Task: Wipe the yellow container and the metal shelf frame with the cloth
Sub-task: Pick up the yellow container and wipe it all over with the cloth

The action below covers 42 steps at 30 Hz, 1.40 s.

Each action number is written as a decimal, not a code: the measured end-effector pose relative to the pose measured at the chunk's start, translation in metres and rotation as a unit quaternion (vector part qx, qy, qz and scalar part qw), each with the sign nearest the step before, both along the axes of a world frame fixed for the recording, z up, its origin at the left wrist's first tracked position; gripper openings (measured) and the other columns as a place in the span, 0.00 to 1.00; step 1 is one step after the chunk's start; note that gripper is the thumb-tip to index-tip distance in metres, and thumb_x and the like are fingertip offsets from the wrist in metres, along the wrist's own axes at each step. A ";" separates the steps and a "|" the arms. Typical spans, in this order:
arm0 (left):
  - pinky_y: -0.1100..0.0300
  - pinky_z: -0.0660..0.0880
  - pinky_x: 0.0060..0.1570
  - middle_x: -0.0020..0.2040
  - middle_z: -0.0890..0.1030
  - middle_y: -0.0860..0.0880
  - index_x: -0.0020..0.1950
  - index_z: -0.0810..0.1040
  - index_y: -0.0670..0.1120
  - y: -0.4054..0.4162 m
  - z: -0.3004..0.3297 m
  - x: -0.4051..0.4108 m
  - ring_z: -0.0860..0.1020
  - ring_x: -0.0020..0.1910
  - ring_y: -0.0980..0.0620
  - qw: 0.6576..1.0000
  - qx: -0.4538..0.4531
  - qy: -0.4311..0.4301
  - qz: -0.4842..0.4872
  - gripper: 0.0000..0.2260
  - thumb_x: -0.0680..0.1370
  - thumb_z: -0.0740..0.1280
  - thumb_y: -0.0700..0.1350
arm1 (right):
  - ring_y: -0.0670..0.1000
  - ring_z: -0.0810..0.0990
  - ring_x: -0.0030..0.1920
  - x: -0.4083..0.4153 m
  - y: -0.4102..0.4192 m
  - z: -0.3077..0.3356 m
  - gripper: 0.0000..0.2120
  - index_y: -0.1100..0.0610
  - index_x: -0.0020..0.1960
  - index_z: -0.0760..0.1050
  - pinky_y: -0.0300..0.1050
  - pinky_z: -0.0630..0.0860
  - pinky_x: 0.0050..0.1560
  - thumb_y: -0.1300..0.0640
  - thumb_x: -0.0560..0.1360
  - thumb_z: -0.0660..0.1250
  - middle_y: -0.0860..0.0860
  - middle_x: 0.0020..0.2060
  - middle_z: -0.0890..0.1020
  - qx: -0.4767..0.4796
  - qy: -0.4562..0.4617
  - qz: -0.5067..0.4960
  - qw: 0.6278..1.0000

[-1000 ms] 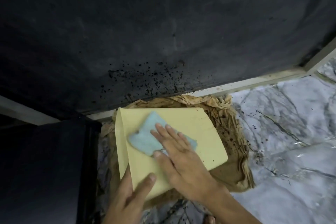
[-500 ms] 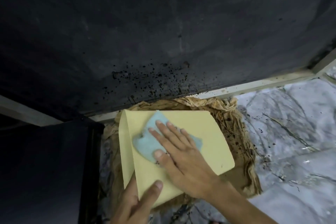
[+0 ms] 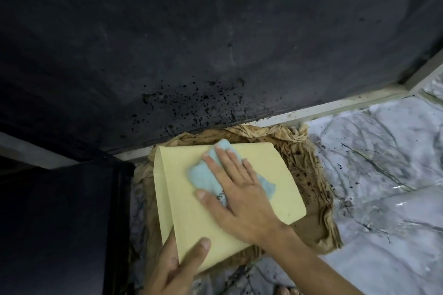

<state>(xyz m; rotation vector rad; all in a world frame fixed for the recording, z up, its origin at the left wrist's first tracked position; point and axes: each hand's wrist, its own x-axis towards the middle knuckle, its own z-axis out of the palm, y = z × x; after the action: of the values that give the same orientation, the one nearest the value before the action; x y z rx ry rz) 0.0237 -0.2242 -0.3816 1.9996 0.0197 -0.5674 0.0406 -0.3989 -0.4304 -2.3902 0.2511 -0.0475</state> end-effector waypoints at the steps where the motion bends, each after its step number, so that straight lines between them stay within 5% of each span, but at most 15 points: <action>1: 0.73 0.71 0.64 0.69 0.83 0.59 0.60 0.84 0.70 0.003 -0.003 0.004 0.76 0.67 0.73 0.999 -0.013 -0.023 0.020 0.24 0.64 0.77 0.62 | 0.41 0.32 0.76 -0.012 -0.009 -0.009 0.30 0.38 0.78 0.41 0.51 0.36 0.77 0.34 0.80 0.47 0.42 0.79 0.40 -0.009 0.011 -0.016 1.000; 6: 0.55 0.67 0.78 0.70 0.80 0.69 0.63 0.75 0.79 0.008 -0.016 0.014 0.72 0.75 0.64 0.999 -0.002 -0.009 -0.045 0.27 0.64 0.71 0.69 | 0.41 0.36 0.77 -0.029 -0.059 -0.034 0.31 0.36 0.78 0.42 0.52 0.38 0.78 0.30 0.77 0.43 0.39 0.79 0.41 0.024 0.093 -0.133 0.986; 10: 0.79 0.70 0.58 0.57 0.77 0.84 0.66 0.71 0.76 -0.005 -0.008 0.025 0.75 0.61 0.80 0.996 -0.008 0.013 -0.091 0.26 0.69 0.71 0.63 | 0.44 0.31 0.77 -0.002 -0.019 0.001 0.26 0.32 0.74 0.31 0.54 0.34 0.77 0.34 0.79 0.37 0.40 0.78 0.39 0.040 0.066 -0.102 0.992; 14: 0.69 0.67 0.70 0.72 0.72 0.78 0.78 0.61 0.74 -0.005 -0.001 0.028 0.70 0.71 0.77 0.991 -0.030 0.016 -0.131 0.35 0.74 0.71 0.58 | 0.43 0.32 0.77 -0.032 0.023 0.024 0.23 0.31 0.75 0.39 0.49 0.31 0.75 0.40 0.82 0.41 0.39 0.79 0.39 0.066 -0.015 0.003 0.998; 18: 0.86 0.68 0.47 0.55 0.77 0.85 0.67 0.64 0.74 -0.002 -0.009 0.024 0.75 0.53 0.84 0.994 -0.011 0.011 -0.112 0.28 0.80 0.73 0.47 | 0.42 0.37 0.78 -0.076 -0.023 -0.033 0.22 0.29 0.74 0.45 0.57 0.41 0.78 0.36 0.81 0.40 0.37 0.79 0.43 0.049 0.024 -0.138 0.989; 21: 0.80 0.70 0.49 0.56 0.78 0.82 0.74 0.60 0.74 -0.009 -0.009 0.020 0.74 0.54 0.83 0.993 0.007 0.031 -0.117 0.31 0.80 0.72 0.51 | 0.46 0.39 0.79 -0.062 -0.056 -0.043 0.23 0.28 0.73 0.39 0.61 0.43 0.77 0.32 0.79 0.36 0.40 0.79 0.46 0.069 0.080 -0.213 0.971; 27: 0.75 0.68 0.60 0.66 0.71 0.84 0.78 0.51 0.76 -0.015 -0.012 0.023 0.70 0.62 0.84 0.992 -0.020 0.005 -0.128 0.43 0.72 0.74 0.58 | 0.41 0.32 0.76 0.000 0.014 0.033 0.23 0.34 0.76 0.39 0.51 0.32 0.76 0.41 0.83 0.42 0.40 0.79 0.40 0.081 0.007 -0.008 0.997; 30: 0.84 0.67 0.58 0.69 0.65 0.86 0.78 0.51 0.73 -0.010 -0.010 0.025 0.68 0.65 0.85 0.986 -0.027 0.009 -0.165 0.41 0.78 0.74 0.48 | 0.41 0.38 0.78 -0.032 0.014 0.019 0.23 0.38 0.78 0.47 0.51 0.36 0.77 0.43 0.84 0.46 0.39 0.79 0.46 0.072 -0.054 0.022 0.996; 33: 0.83 0.70 0.54 0.64 0.80 0.75 0.74 0.65 0.70 -0.002 -0.012 0.022 0.78 0.63 0.75 0.990 -0.025 0.040 -0.135 0.34 0.72 0.74 0.50 | 0.42 0.42 0.79 -0.066 -0.022 -0.023 0.23 0.35 0.77 0.49 0.57 0.43 0.78 0.40 0.82 0.46 0.39 0.79 0.48 0.039 -0.027 -0.072 0.996; 36: 0.87 0.68 0.49 0.60 0.81 0.77 0.73 0.62 0.72 -0.006 -0.015 0.017 0.76 0.56 0.81 0.989 -0.019 0.040 -0.138 0.33 0.74 0.75 0.54 | 0.42 0.40 0.78 -0.045 -0.063 -0.037 0.24 0.32 0.75 0.45 0.58 0.41 0.78 0.36 0.80 0.41 0.40 0.80 0.48 0.096 0.078 -0.220 0.968; 38: 0.87 0.68 0.48 0.60 0.80 0.77 0.74 0.60 0.70 -0.014 -0.010 0.017 0.75 0.55 0.82 0.986 -0.035 0.076 -0.145 0.36 0.74 0.77 0.53 | 0.45 0.38 0.78 -0.018 -0.055 -0.023 0.25 0.36 0.77 0.42 0.56 0.37 0.77 0.37 0.80 0.39 0.42 0.80 0.45 0.104 0.096 -0.199 0.970; 40: 0.76 0.71 0.64 0.70 0.78 0.71 0.79 0.60 0.67 -0.021 -0.006 0.028 0.75 0.66 0.75 0.979 -0.056 0.076 -0.183 0.45 0.68 0.81 0.57 | 0.43 0.35 0.78 0.001 -0.014 0.008 0.25 0.39 0.78 0.41 0.52 0.34 0.76 0.39 0.82 0.37 0.40 0.79 0.43 0.093 0.050 -0.098 0.990; 42: 0.51 0.71 0.74 0.81 0.71 0.57 0.81 0.62 0.61 -0.016 -0.014 0.035 0.73 0.77 0.56 0.976 -0.056 0.087 -0.194 0.46 0.68 0.83 0.54 | 0.41 0.38 0.78 -0.010 0.021 0.032 0.26 0.41 0.79 0.45 0.50 0.35 0.77 0.40 0.81 0.38 0.41 0.80 0.46 0.115 -0.024 -0.026 0.993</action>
<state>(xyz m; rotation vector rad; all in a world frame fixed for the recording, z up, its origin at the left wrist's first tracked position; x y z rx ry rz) 0.0591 -0.2399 -0.3956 1.8460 -0.2969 -0.9700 0.0310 -0.3779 -0.3989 -2.1511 0.2811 -0.0943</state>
